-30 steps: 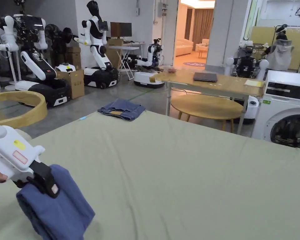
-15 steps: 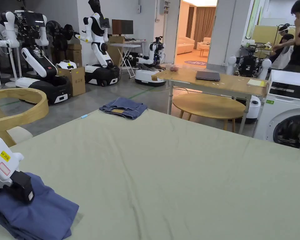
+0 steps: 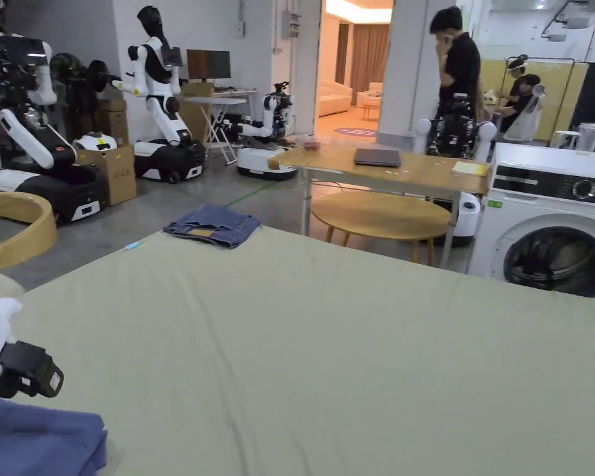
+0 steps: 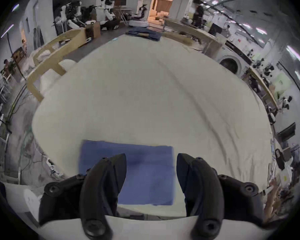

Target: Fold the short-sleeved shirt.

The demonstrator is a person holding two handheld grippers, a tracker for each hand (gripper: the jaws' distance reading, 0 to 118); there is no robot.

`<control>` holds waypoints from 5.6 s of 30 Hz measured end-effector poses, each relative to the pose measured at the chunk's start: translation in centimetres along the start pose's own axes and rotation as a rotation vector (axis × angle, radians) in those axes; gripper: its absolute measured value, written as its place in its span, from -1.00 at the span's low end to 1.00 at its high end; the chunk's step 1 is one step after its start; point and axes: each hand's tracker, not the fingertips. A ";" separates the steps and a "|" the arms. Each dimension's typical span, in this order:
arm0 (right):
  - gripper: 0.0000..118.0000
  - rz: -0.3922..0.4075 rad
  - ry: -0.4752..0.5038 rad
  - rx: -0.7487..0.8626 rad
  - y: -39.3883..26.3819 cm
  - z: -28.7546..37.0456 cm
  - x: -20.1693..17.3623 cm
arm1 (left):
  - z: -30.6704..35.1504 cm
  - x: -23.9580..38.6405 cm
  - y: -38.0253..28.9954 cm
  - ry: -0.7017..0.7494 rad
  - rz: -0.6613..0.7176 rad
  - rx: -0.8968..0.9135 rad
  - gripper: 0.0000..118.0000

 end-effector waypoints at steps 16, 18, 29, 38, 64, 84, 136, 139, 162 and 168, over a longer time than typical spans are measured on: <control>-1.00 -0.022 -0.094 0.042 1.5 0.2 3.0 | -5.5 25.3 -9.4 -0.055 -0.356 0.625 0.01; -1.00 -0.037 -0.105 0.056 1.7 0.5 3.3 | -5.5 27.7 -10.2 -0.057 -0.365 0.672 -0.03; -1.00 -0.059 -0.151 0.161 2.8 1.8 4.2 | -5.5 36.8 -13.8 -0.092 -0.283 0.834 -0.83; -1.00 -0.056 -0.182 0.242 3.2 2.4 5.4 | -4.5 37.2 -14.1 -0.096 -0.259 0.890 -1.00; -1.00 -0.041 -0.240 0.265 2.3 2.6 5.1 | -4.1 38.1 -15.2 -0.068 -0.322 0.939 -1.00; 0.51 -0.058 -0.279 0.197 2.8 1.4 6.0 | -3.9 36.6 -14.2 -0.111 -0.230 0.892 0.57; 0.58 -0.152 -0.340 0.162 3.6 0.3 5.9 | -5.2 34.6 -13.3 -0.086 -0.271 0.908 0.57; 0.58 -0.156 -0.349 0.156 3.5 0.1 6.1 | -5.3 34.6 -13.3 -0.083 -0.270 0.902 0.57; 0.58 -0.084 -0.378 0.188 4.4 -0.2 5.1 | -4.6 35.2 -13.3 -0.051 -0.305 0.923 0.57; 0.58 -0.070 -0.370 0.189 4.7 -0.3 4.8 | -4.7 35.1 -13.4 -0.041 -0.311 0.920 0.57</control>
